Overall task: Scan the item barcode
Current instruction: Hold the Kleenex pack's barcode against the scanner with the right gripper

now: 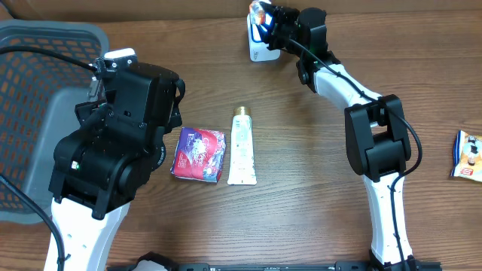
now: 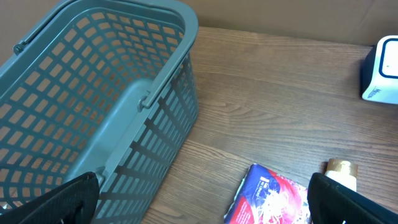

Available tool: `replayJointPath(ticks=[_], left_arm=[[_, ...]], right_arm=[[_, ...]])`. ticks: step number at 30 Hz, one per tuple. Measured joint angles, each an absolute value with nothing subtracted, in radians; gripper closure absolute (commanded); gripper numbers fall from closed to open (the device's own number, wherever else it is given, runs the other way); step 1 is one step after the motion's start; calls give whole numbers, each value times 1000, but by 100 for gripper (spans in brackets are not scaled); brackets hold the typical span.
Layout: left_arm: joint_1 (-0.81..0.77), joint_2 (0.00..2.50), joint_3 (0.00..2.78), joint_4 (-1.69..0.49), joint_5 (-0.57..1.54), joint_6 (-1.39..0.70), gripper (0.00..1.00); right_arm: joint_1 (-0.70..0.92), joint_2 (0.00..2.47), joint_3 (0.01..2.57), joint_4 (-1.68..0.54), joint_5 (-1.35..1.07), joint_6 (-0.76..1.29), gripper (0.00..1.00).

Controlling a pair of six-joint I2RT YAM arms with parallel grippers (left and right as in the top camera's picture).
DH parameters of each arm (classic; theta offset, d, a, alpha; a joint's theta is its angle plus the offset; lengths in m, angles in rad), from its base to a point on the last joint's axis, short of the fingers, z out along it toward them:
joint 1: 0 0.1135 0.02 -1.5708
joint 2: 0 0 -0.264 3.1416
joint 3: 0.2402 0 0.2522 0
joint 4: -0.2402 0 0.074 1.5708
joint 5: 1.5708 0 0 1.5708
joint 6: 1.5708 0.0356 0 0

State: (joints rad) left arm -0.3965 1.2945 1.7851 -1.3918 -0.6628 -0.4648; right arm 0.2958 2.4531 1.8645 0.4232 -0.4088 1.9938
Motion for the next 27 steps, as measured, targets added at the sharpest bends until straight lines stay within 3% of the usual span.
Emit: replayJointPath(ticks=[6,12,27], left_arm=[[-397,1295,1785,-1392,-663,-465,0],[-397,1295,1785,-1392,-663,-465,0],[-397,1295,1785,-1392,-663,-465,0]], right_arm=[[275,2453,1898,305,-529,1860,66],[240,2453,1902,241,-583,1849,41],[248,2453,1902,212,-578,1890,35]])
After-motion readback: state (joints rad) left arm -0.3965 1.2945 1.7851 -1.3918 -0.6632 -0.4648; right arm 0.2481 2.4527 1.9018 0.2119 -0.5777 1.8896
